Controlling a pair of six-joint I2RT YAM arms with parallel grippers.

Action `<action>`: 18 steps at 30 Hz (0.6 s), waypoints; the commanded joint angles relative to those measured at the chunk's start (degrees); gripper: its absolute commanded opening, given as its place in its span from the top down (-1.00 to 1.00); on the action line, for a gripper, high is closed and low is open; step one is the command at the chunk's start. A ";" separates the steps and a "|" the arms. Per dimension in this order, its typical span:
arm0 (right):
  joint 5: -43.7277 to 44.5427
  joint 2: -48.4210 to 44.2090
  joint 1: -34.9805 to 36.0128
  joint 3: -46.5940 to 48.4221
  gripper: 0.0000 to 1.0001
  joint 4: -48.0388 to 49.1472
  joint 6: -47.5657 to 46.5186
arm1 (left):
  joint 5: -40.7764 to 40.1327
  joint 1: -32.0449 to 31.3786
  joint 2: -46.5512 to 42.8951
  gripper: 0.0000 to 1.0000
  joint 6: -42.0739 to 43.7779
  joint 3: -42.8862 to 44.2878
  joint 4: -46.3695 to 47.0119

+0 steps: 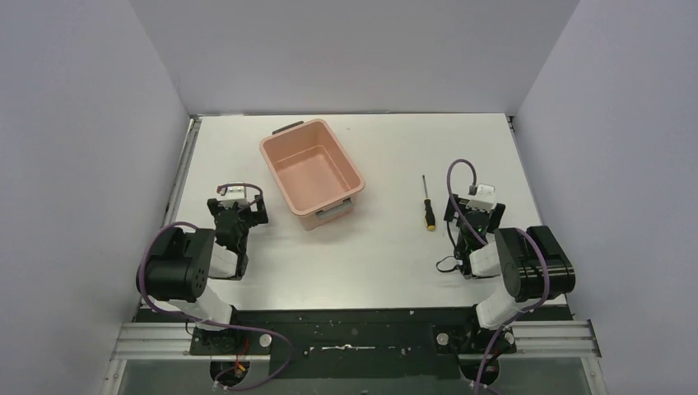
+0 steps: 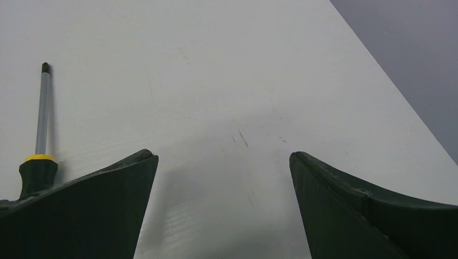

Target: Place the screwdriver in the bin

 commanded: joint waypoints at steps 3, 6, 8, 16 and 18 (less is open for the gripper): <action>-0.46 -14.99 -0.45 10.67 -1.00 -22.41 2.84 | 0.44 0.19 -0.26 -0.95 0.44 0.50 1.85; -10.16 -20.10 -0.49 23.82 -1.00 -44.34 4.22 | 0.44 0.18 -0.25 -0.95 0.46 0.50 1.90; -18.64 -18.64 -0.15 35.21 -1.00 -59.53 5.86 | 0.44 0.18 -0.31 -0.95 0.42 0.50 1.84; -13.98 4.98 9.04 75.54 -1.00 -115.73 12.88 | 0.42 0.18 -0.30 -0.95 0.44 0.50 1.82; -11.92 7.90 11.02 76.18 -1.00 -117.42 13.47 | 0.45 0.18 -0.31 -0.95 0.46 0.50 1.83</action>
